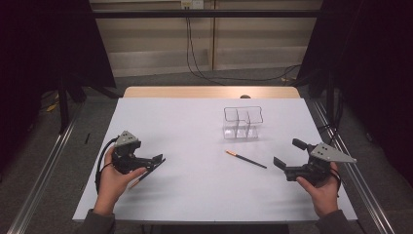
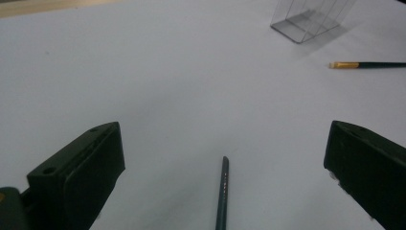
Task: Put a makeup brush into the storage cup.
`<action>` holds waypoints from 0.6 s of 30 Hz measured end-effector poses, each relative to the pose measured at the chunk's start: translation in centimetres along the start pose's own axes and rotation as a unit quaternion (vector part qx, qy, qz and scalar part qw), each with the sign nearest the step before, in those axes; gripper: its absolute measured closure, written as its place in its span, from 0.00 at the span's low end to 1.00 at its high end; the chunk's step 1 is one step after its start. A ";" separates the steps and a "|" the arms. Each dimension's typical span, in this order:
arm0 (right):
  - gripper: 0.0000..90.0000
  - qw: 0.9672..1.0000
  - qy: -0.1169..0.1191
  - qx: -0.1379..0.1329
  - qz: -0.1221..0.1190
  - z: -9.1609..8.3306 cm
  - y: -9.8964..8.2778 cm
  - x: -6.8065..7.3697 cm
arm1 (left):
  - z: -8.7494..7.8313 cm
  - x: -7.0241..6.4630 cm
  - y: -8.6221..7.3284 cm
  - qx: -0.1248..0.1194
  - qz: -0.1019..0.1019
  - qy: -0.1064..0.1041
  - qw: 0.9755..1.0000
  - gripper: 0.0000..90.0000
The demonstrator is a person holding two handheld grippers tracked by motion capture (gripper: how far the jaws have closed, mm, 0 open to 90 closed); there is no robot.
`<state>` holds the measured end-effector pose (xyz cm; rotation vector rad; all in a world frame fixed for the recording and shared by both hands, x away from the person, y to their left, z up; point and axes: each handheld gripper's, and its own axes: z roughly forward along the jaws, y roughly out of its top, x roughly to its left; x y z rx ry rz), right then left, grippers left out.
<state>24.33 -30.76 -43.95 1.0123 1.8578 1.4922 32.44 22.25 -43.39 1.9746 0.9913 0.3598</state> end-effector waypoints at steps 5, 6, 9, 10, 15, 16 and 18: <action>0.00 1.000 0.003 0.000 0.001 0.0 0.0 0.0 | 0.1 0.0 0.0 0.025 0.004 0.004 1.000 0.00; 0.00 1.000 0.001 -0.002 0.000 0.0 0.0 0.0 | 0.1 0.0 0.0 0.028 0.000 0.001 1.000 0.00; 0.00 1.000 0.002 0.000 0.001 0.0 0.0 0.0 | 0.2 0.0 0.0 0.048 0.005 -0.002 0.999 0.00; 0.00 1.000 0.002 0.000 0.001 0.0 0.0 0.0 | 0.3 -0.1 0.1 0.055 0.006 0.000 0.998 0.00; 0.00 1.000 0.001 0.000 0.001 0.0 0.0 0.0 | 0.6 -0.2 0.1 0.090 0.013 -0.005 0.996 0.00; 0.00 1.000 0.000 0.000 0.001 0.0 -0.1 0.0 | 0.7 -0.2 0.2 0.091 0.012 -0.005 0.996 0.00; 0.00 1.000 -0.001 0.000 0.000 0.1 -0.1 -0.1 | 0.9 -0.3 0.2 0.107 0.018 -0.001 0.994 0.01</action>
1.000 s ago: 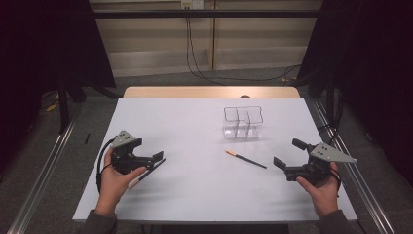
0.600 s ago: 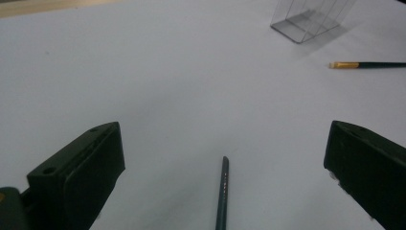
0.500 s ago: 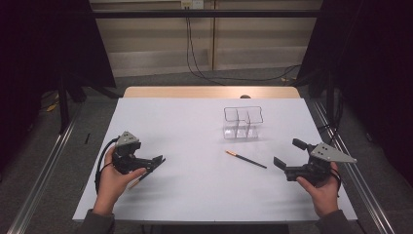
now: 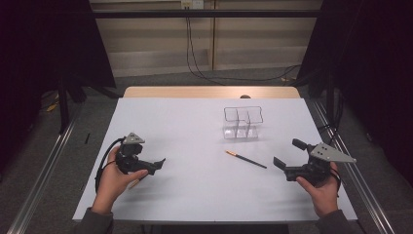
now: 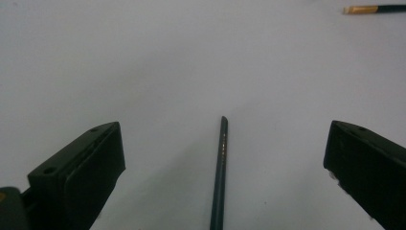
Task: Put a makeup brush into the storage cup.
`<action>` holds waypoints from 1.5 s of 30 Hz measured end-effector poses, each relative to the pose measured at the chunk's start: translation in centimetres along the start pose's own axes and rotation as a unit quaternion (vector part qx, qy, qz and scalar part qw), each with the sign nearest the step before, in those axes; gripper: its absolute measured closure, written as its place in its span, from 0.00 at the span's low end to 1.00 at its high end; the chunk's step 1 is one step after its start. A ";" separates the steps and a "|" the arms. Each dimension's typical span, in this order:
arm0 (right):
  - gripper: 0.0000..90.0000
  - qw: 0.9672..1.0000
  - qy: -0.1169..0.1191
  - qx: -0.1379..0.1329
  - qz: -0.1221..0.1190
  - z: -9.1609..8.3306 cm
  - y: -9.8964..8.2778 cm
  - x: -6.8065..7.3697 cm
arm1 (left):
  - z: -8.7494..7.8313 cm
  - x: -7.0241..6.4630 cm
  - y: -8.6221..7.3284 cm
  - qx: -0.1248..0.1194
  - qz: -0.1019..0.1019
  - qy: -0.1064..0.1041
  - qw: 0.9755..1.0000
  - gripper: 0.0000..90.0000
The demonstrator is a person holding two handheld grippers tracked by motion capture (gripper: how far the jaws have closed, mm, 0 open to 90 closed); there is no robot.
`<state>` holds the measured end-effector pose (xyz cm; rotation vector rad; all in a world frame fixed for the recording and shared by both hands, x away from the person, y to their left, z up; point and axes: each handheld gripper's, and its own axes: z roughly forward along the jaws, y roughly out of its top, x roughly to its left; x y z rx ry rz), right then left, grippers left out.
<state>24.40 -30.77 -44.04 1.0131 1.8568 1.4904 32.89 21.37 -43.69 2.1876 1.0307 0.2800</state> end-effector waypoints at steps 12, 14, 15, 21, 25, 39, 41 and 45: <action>0.00 1.000 0.002 0.002 0.004 0.0 -0.1 0.0 | 0.6 0.2 0.5 0.086 0.019 -0.014 0.996 0.01; 0.00 1.000 0.001 0.003 0.004 0.0 -0.1 0.0 | 0.8 0.2 0.6 0.106 0.025 -0.012 0.994 0.01; 0.00 1.000 0.002 0.003 0.004 0.0 -0.1 0.0 | 0.8 0.2 0.6 0.112 0.029 -0.013 0.993 0.01; 0.00 1.000 0.002 0.001 0.003 0.0 -0.1 -0.1 | 1.2 0.2 0.8 0.151 0.036 -0.020 0.988 0.02; 0.00 1.000 0.001 0.000 0.002 0.0 -0.1 -0.1 | 1.3 0.2 0.9 0.162 0.037 -0.023 0.986 0.02; 0.00 1.000 0.001 -0.001 0.004 -0.1 0.0 -0.2 | 1.2 0.3 0.8 0.197 0.039 -0.021 0.979 0.06; 0.00 1.000 0.002 0.000 0.002 -0.1 0.0 -0.2 | 1.1 0.4 0.7 0.198 0.038 -0.022 0.979 0.07; 0.00 1.000 0.000 0.000 0.003 -0.1 0.0 -0.1 | 0.9 0.6 0.6 0.204 0.042 -0.018 0.978 0.08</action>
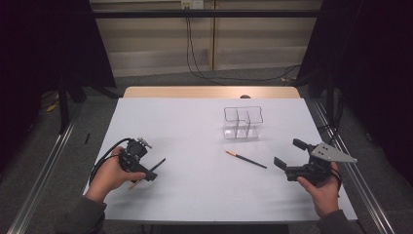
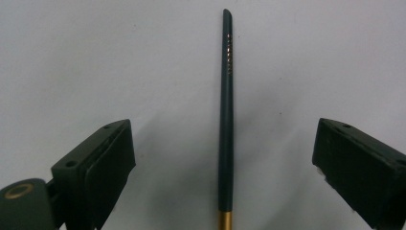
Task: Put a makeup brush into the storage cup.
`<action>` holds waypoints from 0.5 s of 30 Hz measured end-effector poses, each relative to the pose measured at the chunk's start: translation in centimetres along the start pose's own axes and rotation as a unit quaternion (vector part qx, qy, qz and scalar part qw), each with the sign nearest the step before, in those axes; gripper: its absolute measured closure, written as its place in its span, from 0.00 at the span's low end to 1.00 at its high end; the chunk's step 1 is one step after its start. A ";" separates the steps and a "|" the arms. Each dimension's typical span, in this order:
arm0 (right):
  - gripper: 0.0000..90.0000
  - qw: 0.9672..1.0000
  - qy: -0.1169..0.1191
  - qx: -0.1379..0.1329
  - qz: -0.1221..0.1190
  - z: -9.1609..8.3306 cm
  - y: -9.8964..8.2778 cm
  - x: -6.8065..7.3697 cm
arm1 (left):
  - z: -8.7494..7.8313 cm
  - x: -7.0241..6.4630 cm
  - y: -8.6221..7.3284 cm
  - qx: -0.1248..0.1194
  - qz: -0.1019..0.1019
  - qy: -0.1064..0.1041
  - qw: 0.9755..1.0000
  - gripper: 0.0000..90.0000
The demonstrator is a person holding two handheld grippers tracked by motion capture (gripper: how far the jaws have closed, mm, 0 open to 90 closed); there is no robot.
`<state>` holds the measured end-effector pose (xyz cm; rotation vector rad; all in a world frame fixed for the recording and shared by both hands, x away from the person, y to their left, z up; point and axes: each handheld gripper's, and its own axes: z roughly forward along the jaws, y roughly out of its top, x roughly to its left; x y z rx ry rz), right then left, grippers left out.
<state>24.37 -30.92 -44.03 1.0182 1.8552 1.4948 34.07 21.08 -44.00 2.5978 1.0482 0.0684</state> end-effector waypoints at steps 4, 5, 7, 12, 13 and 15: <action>0.00 1.000 -0.001 0.000 -0.004 -0.1 0.0 -0.1 | -0.1 0.2 -0.1 0.003 0.001 0.000 1.000 0.09; 0.00 1.000 0.000 0.000 -0.004 -0.1 0.0 -0.1 | -0.1 0.1 -0.1 0.001 -0.001 -0.001 1.000 0.09; 0.00 1.000 0.001 0.001 -0.003 -0.1 0.0 -0.1 | 0.0 0.1 0.0 0.000 0.001 0.001 1.000 0.11; 0.00 1.000 0.001 0.001 -0.004 -0.1 0.0 -0.1 | 0.2 0.1 0.1 -0.002 0.002 0.000 1.000 0.13; 0.00 1.000 0.001 0.001 -0.002 -0.1 0.0 -0.1 | 0.2 0.1 0.2 -0.001 0.003 0.002 1.000 0.14; 0.00 1.000 0.000 0.001 -0.001 -0.1 0.0 -0.1 | 0.2 0.2 0.3 -0.001 0.005 0.000 1.000 0.17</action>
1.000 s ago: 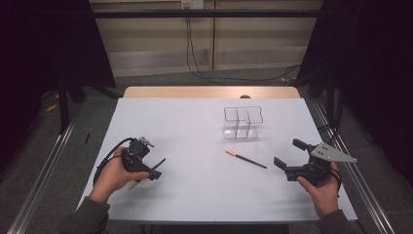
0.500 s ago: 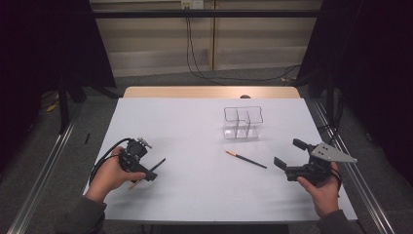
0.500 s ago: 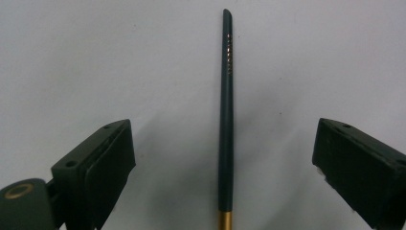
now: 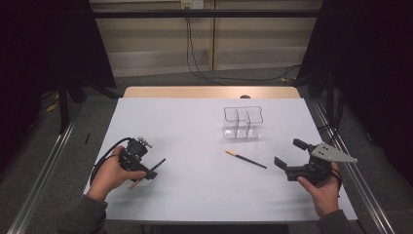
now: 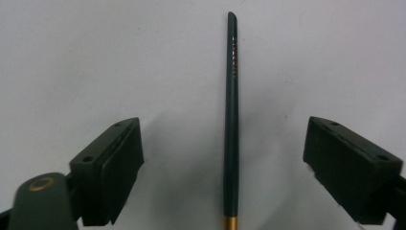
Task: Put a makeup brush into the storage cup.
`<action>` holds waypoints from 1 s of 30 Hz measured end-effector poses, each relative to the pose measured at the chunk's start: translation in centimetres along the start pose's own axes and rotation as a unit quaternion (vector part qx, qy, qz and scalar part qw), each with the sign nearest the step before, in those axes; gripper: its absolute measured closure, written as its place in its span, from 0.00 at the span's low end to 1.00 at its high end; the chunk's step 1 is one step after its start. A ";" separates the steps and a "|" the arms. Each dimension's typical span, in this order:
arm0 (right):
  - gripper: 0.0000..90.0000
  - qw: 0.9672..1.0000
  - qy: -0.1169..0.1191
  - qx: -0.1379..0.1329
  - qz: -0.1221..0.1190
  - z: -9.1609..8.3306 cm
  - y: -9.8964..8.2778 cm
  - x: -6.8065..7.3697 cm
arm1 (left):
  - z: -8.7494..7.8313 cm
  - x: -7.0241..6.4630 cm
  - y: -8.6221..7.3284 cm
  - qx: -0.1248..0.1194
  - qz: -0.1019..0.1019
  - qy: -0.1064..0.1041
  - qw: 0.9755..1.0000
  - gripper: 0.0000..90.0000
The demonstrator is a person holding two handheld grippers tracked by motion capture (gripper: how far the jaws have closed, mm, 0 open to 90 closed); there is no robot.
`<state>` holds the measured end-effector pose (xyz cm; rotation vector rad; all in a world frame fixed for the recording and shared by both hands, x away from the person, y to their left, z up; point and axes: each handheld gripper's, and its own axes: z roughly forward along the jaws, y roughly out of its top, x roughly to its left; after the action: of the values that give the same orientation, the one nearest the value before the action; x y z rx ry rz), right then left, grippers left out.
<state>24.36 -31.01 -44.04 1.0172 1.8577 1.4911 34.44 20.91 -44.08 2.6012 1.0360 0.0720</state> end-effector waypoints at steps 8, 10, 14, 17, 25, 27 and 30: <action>0.00 1.000 0.001 0.000 0.000 -0.1 0.0 0.0 | 0.0 0.0 -0.1 0.009 0.011 -0.002 1.000 0.24; 0.00 1.000 0.002 -0.001 0.001 -0.1 0.0 -0.1 | -0.1 0.1 -0.3 0.011 0.009 -0.004 1.000 0.25; 0.00 1.000 0.002 0.002 0.000 0.0 0.0 0.1 | -0.2 0.2 -0.7 0.020 0.011 -0.006 1.000 0.28; 0.00 1.000 0.001 0.002 -0.005 0.1 0.0 0.2 | -0.2 0.3 -1.0 0.022 0.012 -0.007 1.000 0.30; 0.00 1.000 -0.001 0.002 -0.002 0.0 0.0 0.1 | -0.4 0.4 -1.6 0.031 0.017 -0.014 0.999 0.35; 0.00 1.000 0.000 0.001 -0.002 0.0 0.0 0.1 | -0.4 0.4 -1.7 0.035 0.019 -0.013 0.999 0.36; 0.00 1.000 0.000 0.000 -0.004 0.0 0.0 0.1 | -0.4 0.4 -1.9 0.036 0.018 -0.013 0.999 0.37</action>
<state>24.31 -30.87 -44.00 1.0097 1.8600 1.4859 33.46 22.57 -44.38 2.6789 0.9990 0.0090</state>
